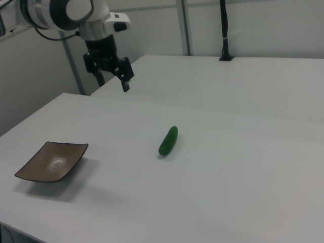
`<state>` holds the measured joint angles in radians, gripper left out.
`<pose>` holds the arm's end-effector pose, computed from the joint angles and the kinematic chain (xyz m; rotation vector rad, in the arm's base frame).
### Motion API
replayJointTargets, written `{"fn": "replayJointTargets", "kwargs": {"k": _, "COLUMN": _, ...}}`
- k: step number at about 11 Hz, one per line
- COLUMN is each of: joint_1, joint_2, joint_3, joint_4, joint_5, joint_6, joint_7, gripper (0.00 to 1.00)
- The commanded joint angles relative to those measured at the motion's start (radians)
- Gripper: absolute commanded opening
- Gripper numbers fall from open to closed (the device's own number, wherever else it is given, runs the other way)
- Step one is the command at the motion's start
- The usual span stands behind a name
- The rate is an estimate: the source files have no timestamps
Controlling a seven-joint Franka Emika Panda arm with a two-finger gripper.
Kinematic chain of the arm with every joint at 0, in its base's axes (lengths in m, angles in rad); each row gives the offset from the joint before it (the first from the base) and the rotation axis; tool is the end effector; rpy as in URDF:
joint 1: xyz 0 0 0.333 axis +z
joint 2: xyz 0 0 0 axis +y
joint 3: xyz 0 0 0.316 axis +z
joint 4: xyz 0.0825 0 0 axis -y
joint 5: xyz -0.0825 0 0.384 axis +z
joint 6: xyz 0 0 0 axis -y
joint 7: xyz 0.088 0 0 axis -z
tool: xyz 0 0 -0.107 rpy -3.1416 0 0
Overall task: Cucumber placed on a ceramic plate
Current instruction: 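Lower the open gripper over the green cucumber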
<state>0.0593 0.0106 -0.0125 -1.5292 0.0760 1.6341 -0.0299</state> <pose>0.5638 0.0341 0.6445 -3.0594 -0.1155 -0.1435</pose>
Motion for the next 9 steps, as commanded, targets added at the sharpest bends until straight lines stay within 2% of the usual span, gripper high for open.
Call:
{"fn": "replayJointTargets", "kwargs": {"k": 1, "joint_1": -0.003, "joint_2": 0.043, "joint_3": 0.002, "joint_4": -0.008, "joint_5": 0.001, "joint_6": 0.200, "joint_7": -0.012, "gripper": 1.00}}
{"fn": "replayJointTargets", "kwargs": {"k": 5, "joint_1": -0.007, "joint_2": 0.179, "joint_3": 0.002, "joint_4": -0.006, "joint_5": -0.011, "joint_6": 0.449, "joint_7": -0.012, "gripper": 1.00}}
{"fn": "replayJointTargets", "kwargs": {"k": 9, "joint_1": 0.005, "joint_2": 0.336, "joint_3": 0.000, "joint_4": -0.006, "joint_5": -0.071, "joint_6": 0.590, "joint_7": -0.010, "gripper": 1.00}}
